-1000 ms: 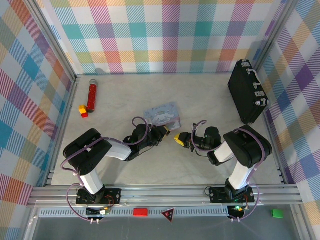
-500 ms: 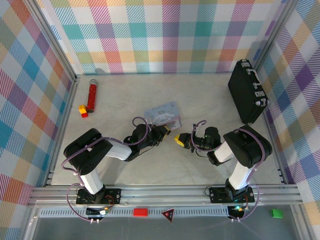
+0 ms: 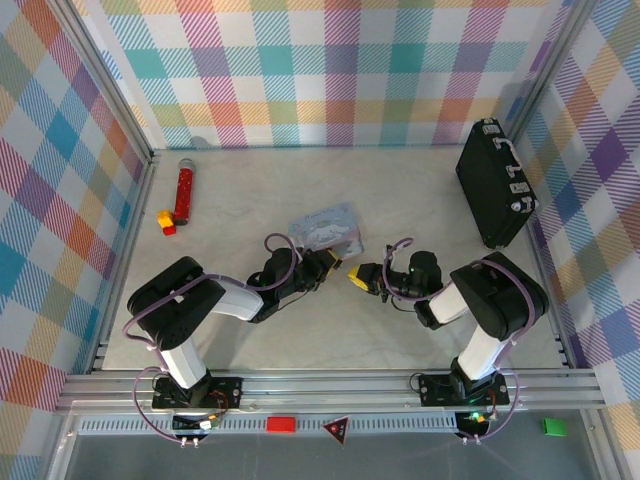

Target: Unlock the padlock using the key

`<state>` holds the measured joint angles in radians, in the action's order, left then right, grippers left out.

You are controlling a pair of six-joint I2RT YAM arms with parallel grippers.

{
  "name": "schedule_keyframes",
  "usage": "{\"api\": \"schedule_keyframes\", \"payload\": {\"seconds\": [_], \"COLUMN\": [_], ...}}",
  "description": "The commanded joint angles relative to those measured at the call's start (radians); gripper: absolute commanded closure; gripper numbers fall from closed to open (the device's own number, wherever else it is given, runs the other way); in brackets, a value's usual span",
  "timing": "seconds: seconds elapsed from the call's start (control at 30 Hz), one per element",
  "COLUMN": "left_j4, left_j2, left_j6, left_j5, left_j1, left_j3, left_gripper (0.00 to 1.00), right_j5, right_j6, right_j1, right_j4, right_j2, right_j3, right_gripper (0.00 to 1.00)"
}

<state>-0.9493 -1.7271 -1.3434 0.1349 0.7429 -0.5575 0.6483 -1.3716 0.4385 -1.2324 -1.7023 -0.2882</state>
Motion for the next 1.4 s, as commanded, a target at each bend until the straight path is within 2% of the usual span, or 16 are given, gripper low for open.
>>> {"api": "schedule_keyframes", "payload": {"seconds": [0.0,0.9,1.17,1.37], "left_j4": [-0.103,-0.112,-0.101,-0.17], "left_j2": [-0.005,0.023,0.049,0.032], "left_j6": [-0.026,-0.042,-0.037,-0.055], "left_j5": [0.027,0.044,0.063,0.083], "left_j1": [0.002,0.013,0.028,0.033], "left_j3": [0.007,0.012,-0.009,-0.01], "left_gripper": [0.95,0.95,0.95,0.95], "right_j5": [0.01,0.014,0.036,0.046], "right_j6": [0.031,0.034,0.001,-0.037], "right_j1": [-0.004,-0.004,-0.004,-0.008], "right_j4": [0.011,0.047,0.01,-0.043], "right_j2": [0.023,0.026,0.023,-0.023], "right_j3": [-0.026,-0.07,-0.086,-0.099], "right_gripper": [1.0,1.0,1.0,1.0]}}
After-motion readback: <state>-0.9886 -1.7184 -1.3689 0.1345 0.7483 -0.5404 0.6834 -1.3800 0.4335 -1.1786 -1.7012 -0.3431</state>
